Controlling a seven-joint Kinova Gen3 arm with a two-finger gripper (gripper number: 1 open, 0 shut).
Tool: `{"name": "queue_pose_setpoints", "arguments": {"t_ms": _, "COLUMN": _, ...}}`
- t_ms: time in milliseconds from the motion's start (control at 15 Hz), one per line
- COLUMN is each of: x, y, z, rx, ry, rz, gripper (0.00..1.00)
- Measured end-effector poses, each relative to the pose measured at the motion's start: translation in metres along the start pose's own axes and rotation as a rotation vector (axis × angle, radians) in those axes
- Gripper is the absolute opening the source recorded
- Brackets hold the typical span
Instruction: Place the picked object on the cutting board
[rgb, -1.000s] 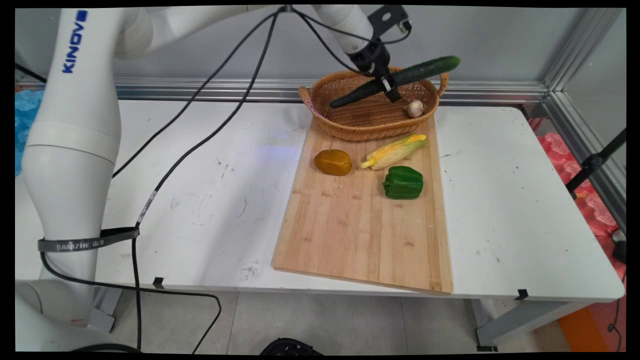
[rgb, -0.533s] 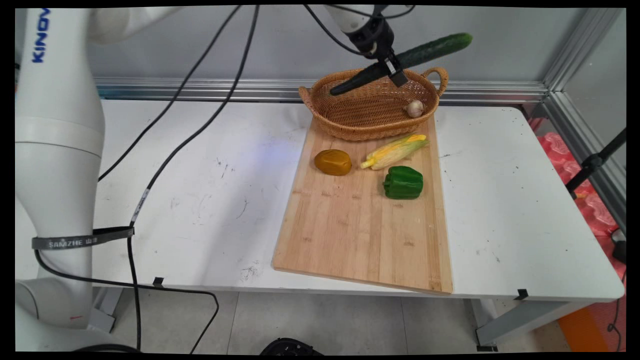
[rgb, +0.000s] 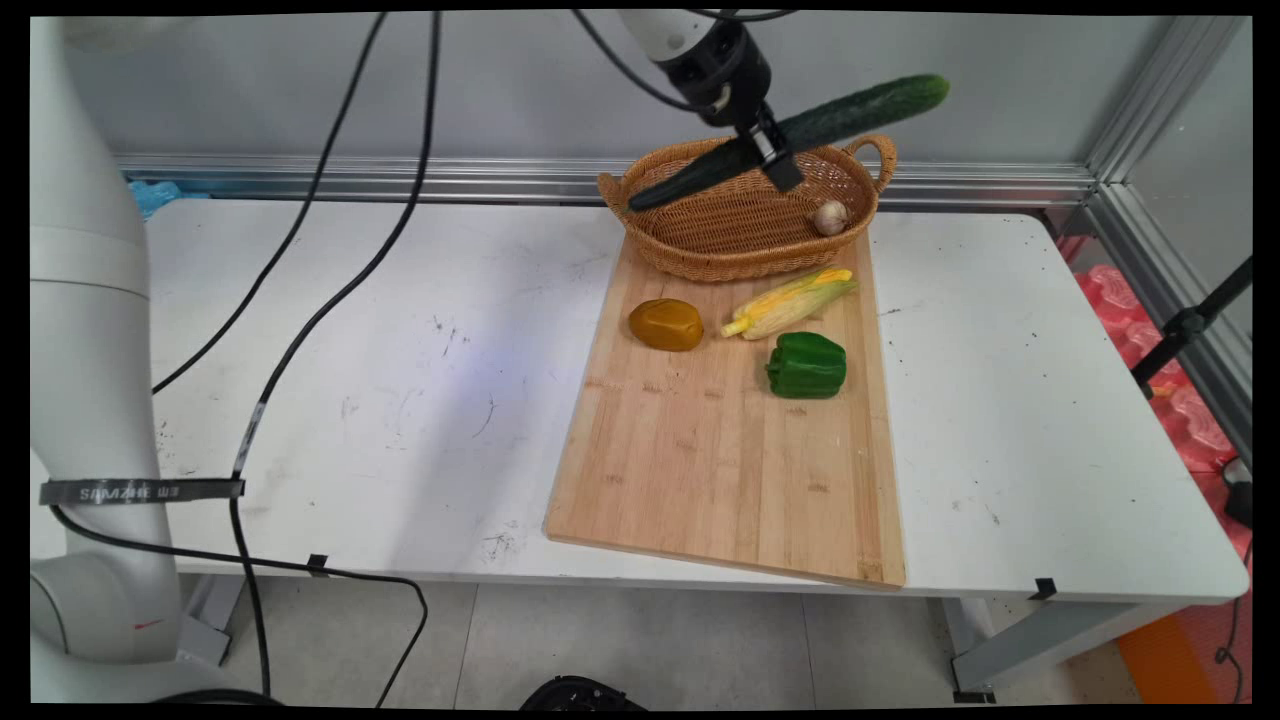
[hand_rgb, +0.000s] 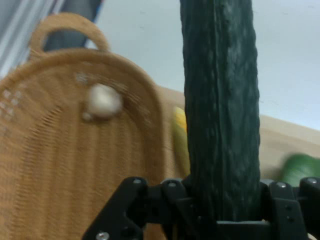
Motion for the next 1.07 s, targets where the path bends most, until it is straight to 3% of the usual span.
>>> {"name": "queue_pose_setpoints", "arguments": {"t_ms": 600, "x": -0.045, "y": 0.096, "z": -0.039, "rx": -0.124, "ry": -0.077, "rz": -0.034, "gripper": 0.0}}
{"name": "queue_pose_setpoints", "arguments": {"t_ms": 1067, "x": -0.08, "y": 0.154, "z": -0.024, "rx": -0.172, "ry": -0.12, "rz": -0.057, "gripper": 0.0}}
